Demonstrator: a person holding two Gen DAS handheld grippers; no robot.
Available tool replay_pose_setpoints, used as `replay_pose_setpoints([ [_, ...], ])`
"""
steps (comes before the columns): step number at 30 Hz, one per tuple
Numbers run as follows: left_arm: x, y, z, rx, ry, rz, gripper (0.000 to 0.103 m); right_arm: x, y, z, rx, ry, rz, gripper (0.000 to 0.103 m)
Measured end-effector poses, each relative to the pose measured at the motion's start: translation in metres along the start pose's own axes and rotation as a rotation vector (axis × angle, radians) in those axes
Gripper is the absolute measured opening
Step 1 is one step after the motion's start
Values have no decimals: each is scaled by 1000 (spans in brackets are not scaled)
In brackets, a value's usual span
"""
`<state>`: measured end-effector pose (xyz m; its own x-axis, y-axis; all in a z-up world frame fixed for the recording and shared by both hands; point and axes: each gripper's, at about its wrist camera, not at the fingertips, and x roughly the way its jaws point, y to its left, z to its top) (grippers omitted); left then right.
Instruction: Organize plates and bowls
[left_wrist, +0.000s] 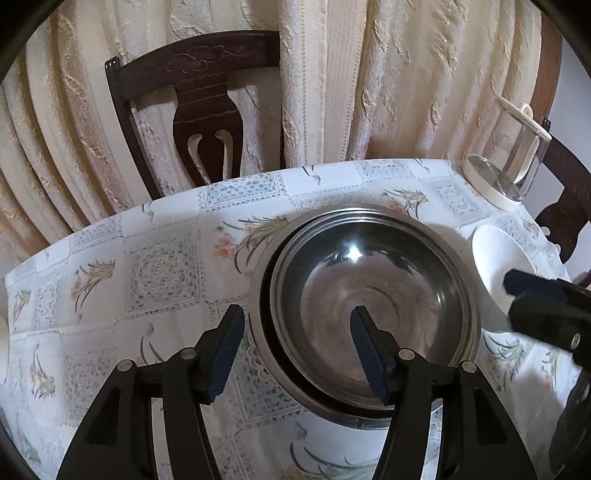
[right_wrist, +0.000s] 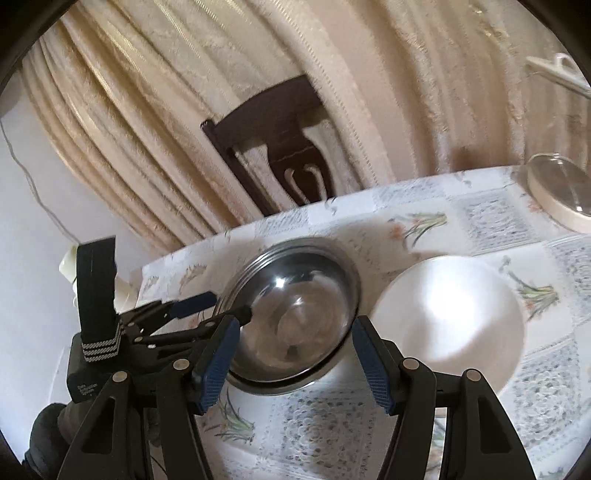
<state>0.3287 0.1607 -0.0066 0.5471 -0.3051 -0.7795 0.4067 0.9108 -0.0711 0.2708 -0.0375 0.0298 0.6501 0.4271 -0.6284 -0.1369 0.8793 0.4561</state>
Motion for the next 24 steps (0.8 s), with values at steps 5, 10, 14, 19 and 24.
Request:
replay_pose_setpoints([
  [5,-10,-3,3,-14,-7,-1,61,-20,-23,2,63,-66,-20,67],
  [10,-21,-14,8,-34,-8,-25,61,-36,-46,3,113,-124,-62,67],
  [14,-30,-31,11,-29,-5,-43,61,-45,-64,2,145,-160,-93,67],
  [19,-39,-55,14,-24,9,-82,61,-46,-91,-3,204,-157,-87,67],
  [24,-43,-85,14,-10,31,-127,61,-40,-113,-5,234,-127,-91,67],
])
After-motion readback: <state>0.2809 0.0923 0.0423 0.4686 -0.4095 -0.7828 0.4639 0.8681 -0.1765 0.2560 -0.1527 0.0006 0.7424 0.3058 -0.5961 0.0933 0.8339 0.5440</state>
